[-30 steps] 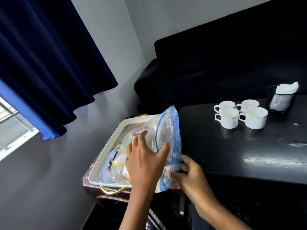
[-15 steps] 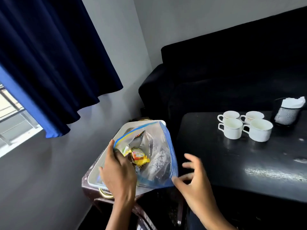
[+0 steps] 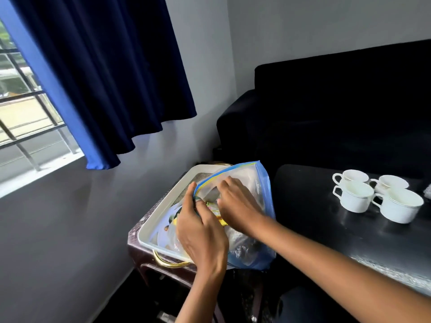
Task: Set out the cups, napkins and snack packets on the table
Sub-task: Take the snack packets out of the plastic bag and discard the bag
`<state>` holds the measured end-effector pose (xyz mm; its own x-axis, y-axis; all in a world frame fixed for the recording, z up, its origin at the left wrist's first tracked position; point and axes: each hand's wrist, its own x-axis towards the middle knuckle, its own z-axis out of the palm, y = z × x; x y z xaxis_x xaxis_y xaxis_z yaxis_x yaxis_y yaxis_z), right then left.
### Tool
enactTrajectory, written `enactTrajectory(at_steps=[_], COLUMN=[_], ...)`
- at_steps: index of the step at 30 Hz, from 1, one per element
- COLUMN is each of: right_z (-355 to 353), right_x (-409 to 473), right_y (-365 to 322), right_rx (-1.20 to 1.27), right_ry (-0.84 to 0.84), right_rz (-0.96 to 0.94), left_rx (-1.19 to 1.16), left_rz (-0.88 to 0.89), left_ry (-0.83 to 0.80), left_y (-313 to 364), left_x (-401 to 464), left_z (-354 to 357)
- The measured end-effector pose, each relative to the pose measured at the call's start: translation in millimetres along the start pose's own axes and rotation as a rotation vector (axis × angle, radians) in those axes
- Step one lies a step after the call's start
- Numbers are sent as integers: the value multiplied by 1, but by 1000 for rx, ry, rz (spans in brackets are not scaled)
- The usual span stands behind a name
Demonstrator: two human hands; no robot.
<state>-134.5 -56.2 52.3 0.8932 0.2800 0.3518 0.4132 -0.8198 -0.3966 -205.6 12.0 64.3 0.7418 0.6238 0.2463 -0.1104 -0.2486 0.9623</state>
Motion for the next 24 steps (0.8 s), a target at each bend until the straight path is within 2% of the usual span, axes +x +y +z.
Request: enactTrajectory(at_steps=[6, 8, 13, 16, 18, 24], right_z=[36, 40, 28, 19, 15, -15], right_x=[32, 32, 27, 25, 22, -24], right_y=[21, 22, 22, 24, 26, 22], right_rx=[-267, -322, -572, -476, -450, -245], right_ry=[-172, -121, 66, -27, -18, 271], right_rz=[-49, -53, -208, -193, -212, -212], left_rx=[-13, -11, -1, -3, -10, -57], left_rz=[33, 37, 53, 50, 46, 43], left_ry=[-21, -32, -39, -46, -42, -8], left_y=[2, 3, 3, 2, 3, 3], left_x=[-4, -5, -8, -9, -8, -6], left_z=[2, 2, 5, 5, 5, 4])
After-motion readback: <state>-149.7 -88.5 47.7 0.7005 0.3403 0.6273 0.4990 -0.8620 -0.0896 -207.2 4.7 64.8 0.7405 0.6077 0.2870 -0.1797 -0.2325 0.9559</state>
